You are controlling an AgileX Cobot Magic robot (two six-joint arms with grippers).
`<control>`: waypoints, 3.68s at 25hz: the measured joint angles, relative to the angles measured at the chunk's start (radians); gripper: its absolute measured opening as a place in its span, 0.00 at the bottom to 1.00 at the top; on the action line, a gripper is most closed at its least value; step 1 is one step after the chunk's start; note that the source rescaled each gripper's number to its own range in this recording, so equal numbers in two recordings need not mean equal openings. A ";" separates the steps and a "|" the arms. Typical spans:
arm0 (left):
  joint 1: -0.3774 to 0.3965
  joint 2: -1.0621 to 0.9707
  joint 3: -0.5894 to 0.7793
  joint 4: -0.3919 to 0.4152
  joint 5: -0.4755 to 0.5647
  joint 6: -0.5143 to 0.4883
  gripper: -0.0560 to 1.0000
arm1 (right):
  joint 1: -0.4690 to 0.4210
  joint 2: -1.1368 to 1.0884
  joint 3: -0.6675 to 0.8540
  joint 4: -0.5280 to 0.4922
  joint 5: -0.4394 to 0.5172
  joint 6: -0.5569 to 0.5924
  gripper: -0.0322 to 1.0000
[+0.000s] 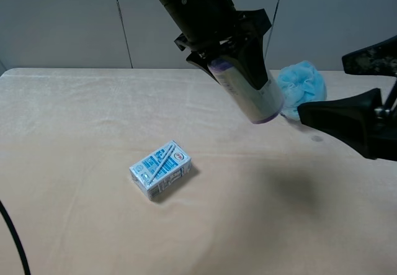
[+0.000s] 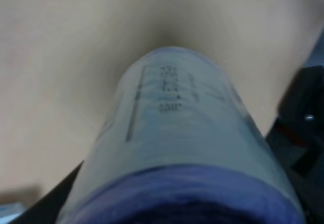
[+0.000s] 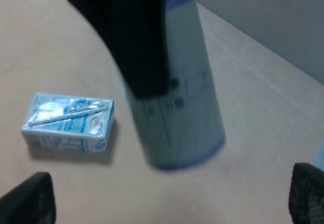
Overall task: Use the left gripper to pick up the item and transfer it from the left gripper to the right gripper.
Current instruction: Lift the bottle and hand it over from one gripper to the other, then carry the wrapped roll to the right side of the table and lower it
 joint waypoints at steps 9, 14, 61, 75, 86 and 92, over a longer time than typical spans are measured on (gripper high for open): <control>-0.001 0.001 0.000 -0.077 -0.004 0.042 0.06 | 0.000 0.164 0.000 0.032 -0.161 -0.052 1.00; -0.001 0.001 0.000 -0.078 -0.027 0.046 0.06 | 0.025 0.232 0.000 0.050 -0.198 -0.076 1.00; 0.004 0.000 0.000 -0.083 -0.040 0.050 0.98 | 0.046 0.376 0.000 0.046 -0.275 -0.098 0.05; 0.088 -0.108 -0.027 -0.002 0.027 0.050 1.00 | 0.046 0.378 0.000 0.046 -0.272 -0.098 0.05; 0.184 -0.359 -0.028 0.183 0.054 -0.024 1.00 | 0.046 0.378 0.000 0.046 -0.272 -0.098 0.05; 0.184 -0.551 -0.028 0.442 0.130 -0.113 1.00 | 0.046 0.378 0.000 0.046 -0.272 -0.098 0.05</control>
